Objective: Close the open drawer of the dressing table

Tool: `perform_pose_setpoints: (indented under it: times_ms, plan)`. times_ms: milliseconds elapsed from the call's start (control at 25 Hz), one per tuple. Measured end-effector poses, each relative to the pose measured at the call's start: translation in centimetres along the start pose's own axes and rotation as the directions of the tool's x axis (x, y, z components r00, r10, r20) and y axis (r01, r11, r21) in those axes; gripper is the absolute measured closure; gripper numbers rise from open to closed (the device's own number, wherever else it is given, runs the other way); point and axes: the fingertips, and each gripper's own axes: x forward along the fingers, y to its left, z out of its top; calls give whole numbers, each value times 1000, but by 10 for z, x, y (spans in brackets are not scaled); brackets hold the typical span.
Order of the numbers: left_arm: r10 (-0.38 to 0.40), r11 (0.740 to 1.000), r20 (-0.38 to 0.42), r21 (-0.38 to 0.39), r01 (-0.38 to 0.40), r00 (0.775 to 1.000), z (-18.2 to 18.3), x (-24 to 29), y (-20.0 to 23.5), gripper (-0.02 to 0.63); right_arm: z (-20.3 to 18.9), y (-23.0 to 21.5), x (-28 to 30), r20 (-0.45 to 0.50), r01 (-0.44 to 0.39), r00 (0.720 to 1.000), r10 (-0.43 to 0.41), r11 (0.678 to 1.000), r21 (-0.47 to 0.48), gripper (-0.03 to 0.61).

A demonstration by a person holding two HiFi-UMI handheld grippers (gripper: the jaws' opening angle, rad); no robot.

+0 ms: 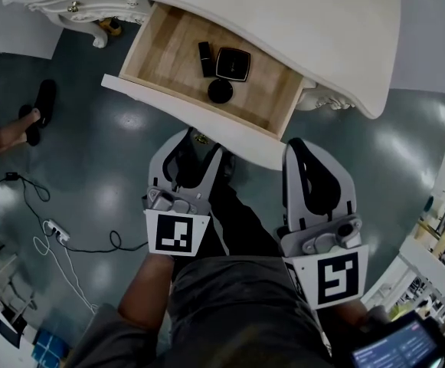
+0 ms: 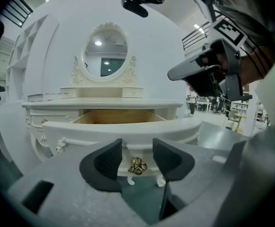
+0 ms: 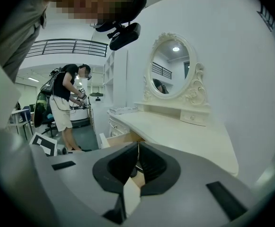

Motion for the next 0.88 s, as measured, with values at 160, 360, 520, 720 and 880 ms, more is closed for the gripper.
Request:
perform_pose_setpoints:
  times_ms: [160,360,520,720,880]
  plan:
    - [-8,1000,-6,8,8,1000,2,8,1,396,0,-6,0,2,12,1000,-12,1000,-2,563]
    - [-21,1000,0,2,21,1000,3,7,0,396,-2,-3,-4,-9,25,1000,-25,1000,4,563]
    - [-36,999,-1,8,36,999,6,18,3,397,-3,-8,-2,-15,39,999,-39,999,11,563]
    - [-53,999,4,7,53,999,9,26,5,399,-4,-13,-3,-16,70,997,-70,997,27,563]
    - [-60,998,7,-3,60,998,12,34,8,399,-8,-19,-4,-31,88,996,-87,996,30,563]
